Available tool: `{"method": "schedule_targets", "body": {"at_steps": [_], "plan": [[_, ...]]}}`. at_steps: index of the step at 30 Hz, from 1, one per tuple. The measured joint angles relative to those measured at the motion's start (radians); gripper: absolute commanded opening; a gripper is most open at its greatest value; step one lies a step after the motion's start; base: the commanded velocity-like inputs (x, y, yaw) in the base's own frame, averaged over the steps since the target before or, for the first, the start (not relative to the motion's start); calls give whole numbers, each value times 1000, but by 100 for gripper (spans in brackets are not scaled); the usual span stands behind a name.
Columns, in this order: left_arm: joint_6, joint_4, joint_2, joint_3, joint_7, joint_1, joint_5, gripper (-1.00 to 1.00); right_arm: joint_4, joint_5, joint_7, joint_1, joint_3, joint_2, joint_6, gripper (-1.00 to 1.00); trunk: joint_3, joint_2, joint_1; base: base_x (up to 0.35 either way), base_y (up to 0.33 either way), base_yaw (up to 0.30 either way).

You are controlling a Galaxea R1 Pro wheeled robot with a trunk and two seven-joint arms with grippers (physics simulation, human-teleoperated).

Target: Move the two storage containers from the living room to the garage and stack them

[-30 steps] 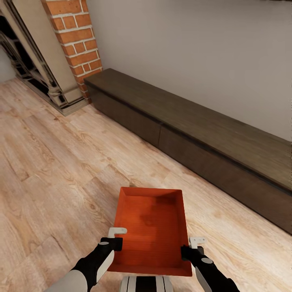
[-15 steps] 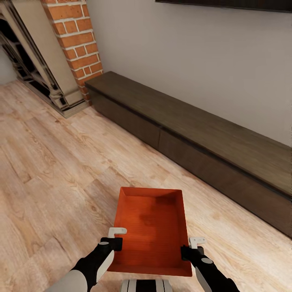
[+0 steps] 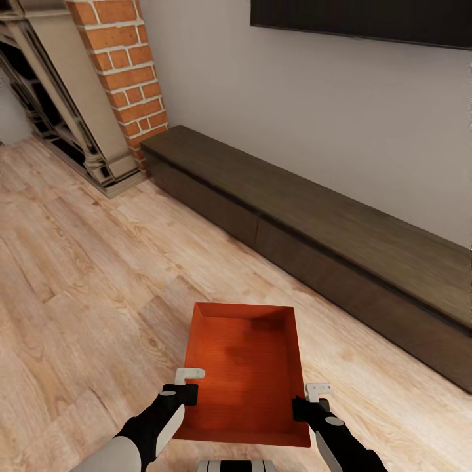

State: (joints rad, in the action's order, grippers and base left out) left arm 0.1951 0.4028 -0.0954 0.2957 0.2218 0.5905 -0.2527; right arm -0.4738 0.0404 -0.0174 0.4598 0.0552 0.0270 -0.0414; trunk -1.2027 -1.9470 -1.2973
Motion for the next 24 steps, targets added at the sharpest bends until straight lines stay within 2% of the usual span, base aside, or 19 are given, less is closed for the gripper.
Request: {"method": "schedule_targets", "body": {"at_steps": [24], "plan": [[3,1,4,0,-2,0,-2,-100,0,-3,0,0,-4,4,-2,-100,114,168,92,0,0,0]]}}
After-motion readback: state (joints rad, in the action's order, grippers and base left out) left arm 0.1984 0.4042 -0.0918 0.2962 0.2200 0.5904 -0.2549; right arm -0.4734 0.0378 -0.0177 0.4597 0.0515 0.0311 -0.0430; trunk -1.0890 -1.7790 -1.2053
